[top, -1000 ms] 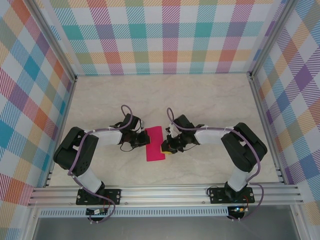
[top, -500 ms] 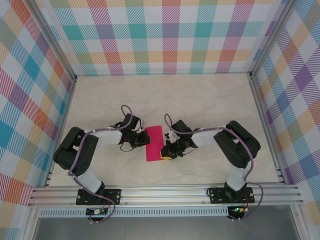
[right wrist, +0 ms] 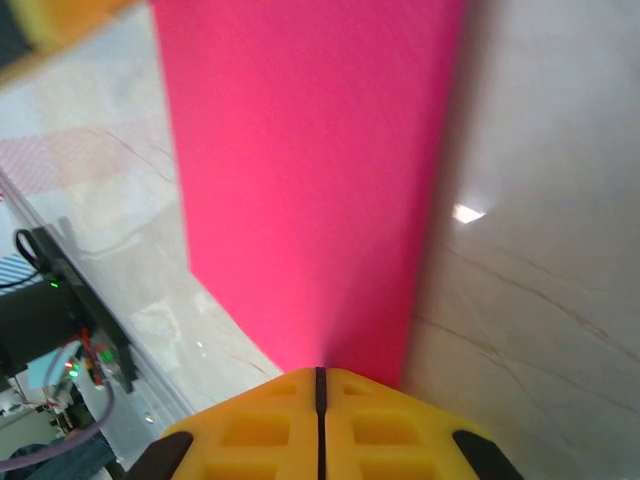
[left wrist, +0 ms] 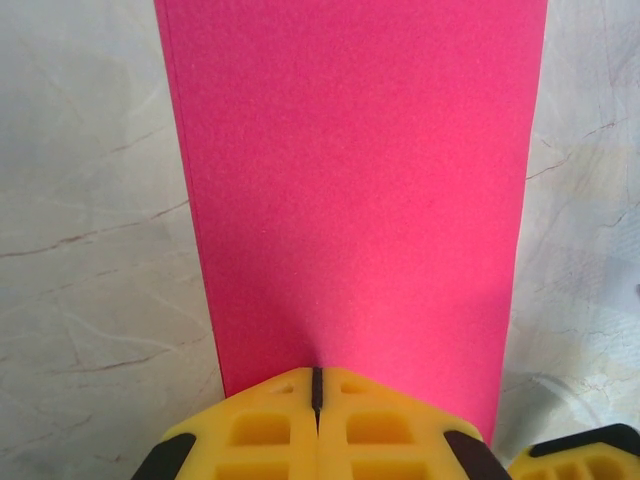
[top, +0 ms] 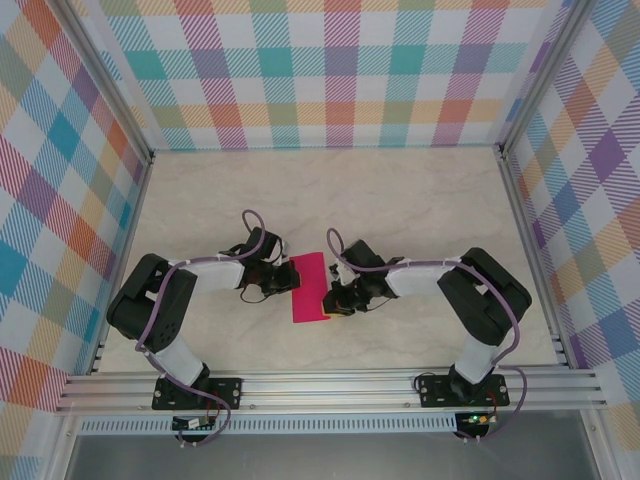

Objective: Fold a paper plane with a square sheet of paper (pick it up from the middle)
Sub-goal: Fold the square sheet of paper in half at the center of the table.

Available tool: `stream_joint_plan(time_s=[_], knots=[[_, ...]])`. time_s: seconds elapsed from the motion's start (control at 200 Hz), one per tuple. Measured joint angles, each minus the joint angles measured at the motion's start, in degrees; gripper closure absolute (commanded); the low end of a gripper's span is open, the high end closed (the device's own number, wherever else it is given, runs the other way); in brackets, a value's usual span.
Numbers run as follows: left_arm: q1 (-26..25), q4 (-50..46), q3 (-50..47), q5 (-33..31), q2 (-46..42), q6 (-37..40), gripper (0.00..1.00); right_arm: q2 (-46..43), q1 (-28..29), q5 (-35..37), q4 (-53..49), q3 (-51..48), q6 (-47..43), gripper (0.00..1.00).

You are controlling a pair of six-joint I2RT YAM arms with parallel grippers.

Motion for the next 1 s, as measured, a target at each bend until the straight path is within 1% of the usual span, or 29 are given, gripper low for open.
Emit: stream_joint_plan(time_s=[0.18, 0.25, 0.405, 0.555, 0.645, 0.755, 0.875, 1.0], knots=[[0.0, -0.02, 0.04, 0.15, 0.07, 0.0, 1.0, -0.02, 0.11, -1.09, 3.96, -2.97, -0.07, 0.93], [0.0, -0.02, 0.04, 0.15, 0.04, 0.02, 1.0, -0.61, 0.31, -0.68, 3.48, -3.08, -0.42, 0.93], [0.0, -0.24, 0.22, 0.15, 0.13, 0.02, 1.0, -3.28, 0.15, 1.66, -0.35, -1.46, -1.14, 0.95], [0.0, -0.63, 0.44, 0.13, 0.15, 0.02, 1.0, -5.99, -2.23, 3.69, 2.14, 0.92, -0.81, 0.94], [0.0, -0.7, 0.48, 0.13, 0.17, 0.02, 1.0, -4.2, -3.41, 3.82, 3.19, 3.32, -0.46, 0.95], [0.0, -0.72, 0.48, 0.13, 0.15, 0.02, 1.0, -0.07, -3.39, 3.37, 5.44, 5.14, 0.15, 0.95], [0.0, -0.83, 0.5, 0.11, 0.11, 0.07, 1.0, 3.3, -3.39, 3.17, 6.93, 4.13, 1.25, 0.95], [0.0, -0.87, 0.5, 0.11, 0.11, 0.22, 1.0, 3.76, -3.39, 3.17, 6.88, 2.19, 1.7, 0.95]])
